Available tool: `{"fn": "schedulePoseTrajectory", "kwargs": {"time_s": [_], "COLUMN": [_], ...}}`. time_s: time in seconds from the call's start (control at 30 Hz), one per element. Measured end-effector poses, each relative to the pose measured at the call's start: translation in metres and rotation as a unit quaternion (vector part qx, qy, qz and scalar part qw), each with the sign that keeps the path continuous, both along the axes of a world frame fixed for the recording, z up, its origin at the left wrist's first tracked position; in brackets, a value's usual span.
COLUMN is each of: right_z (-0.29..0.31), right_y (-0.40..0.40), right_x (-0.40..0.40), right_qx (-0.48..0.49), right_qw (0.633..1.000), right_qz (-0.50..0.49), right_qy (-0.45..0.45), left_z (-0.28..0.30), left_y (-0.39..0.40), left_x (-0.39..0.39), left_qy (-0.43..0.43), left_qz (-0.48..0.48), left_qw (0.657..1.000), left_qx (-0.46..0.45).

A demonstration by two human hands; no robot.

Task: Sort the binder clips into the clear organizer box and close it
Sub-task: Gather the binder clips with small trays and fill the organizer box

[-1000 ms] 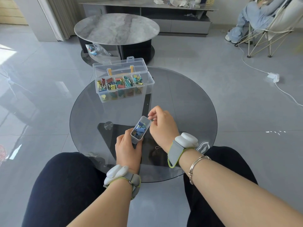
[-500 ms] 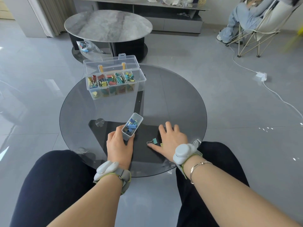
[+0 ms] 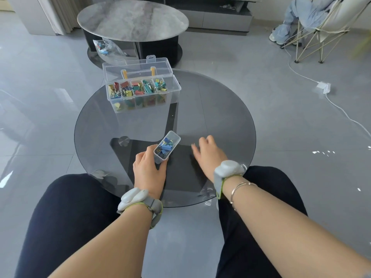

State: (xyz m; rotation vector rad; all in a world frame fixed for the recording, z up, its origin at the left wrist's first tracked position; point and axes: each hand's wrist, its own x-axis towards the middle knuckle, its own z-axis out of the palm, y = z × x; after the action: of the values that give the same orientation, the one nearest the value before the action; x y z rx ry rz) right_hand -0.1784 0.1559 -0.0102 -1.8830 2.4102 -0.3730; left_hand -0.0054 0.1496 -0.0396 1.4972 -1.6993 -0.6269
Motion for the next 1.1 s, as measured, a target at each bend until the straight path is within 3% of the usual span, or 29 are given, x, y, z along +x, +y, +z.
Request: {"fn": "schedulePoseTrajectory", "kwargs": {"time_s": [0.1, 0.17, 0.27, 0.4, 0.5, 0.67, 0.8, 0.93, 1.1], "right_z": [0.022, 0.038, 0.056, 0.055, 0.054, 0.056, 0.055, 0.05, 0.045], "right_y": [-0.007, -0.012, -0.012, -0.014, -0.012, -0.011, -0.008, -0.009, -0.011], "right_x": [0.002, 0.017, 0.046, 0.062, 0.061, 0.06, 0.06, 0.056, 0.05], "right_qx": [-0.049, -0.084, -0.059, 0.026, 0.012, -0.028, -0.067, -0.057, -0.068], "right_qw": [0.962, 0.945, 0.966, 0.993, 0.988, 0.967, 0.954, 0.964, 0.978], "right_qz": [-0.123, -0.117, -0.01, 0.086, 0.112, 0.089, 0.121, 0.139, 0.181], "right_qy": [-0.238, -0.293, -0.252, -0.082, -0.101, -0.237, -0.267, -0.221, -0.084], "left_z": [0.0, -0.001, -0.001, 0.0, 0.001, 0.002, 0.003, 0.003, 0.0], "left_y": [0.0, -0.001, -0.002, -0.002, -0.002, -0.002, -0.001, -0.002, -0.004], "left_x": [0.0, -0.001, -0.001, 0.0, 0.0, -0.002, -0.002, -0.003, -0.002], "left_qy": [-0.005, -0.007, -0.006, -0.003, 0.002, 0.005, 0.001, 0.007, 0.015], "left_qz": [0.008, 0.01, 0.013, 0.008, 0.01, 0.026, 0.024, 0.031, 0.025], "left_qw": [1.0, 1.0, 1.0, 1.0, 0.999, 0.999, 0.999, 0.999, 0.999], "left_qx": [0.007, 0.005, 0.012, 0.028, 0.039, 0.047, 0.037, 0.041, 0.036]}}
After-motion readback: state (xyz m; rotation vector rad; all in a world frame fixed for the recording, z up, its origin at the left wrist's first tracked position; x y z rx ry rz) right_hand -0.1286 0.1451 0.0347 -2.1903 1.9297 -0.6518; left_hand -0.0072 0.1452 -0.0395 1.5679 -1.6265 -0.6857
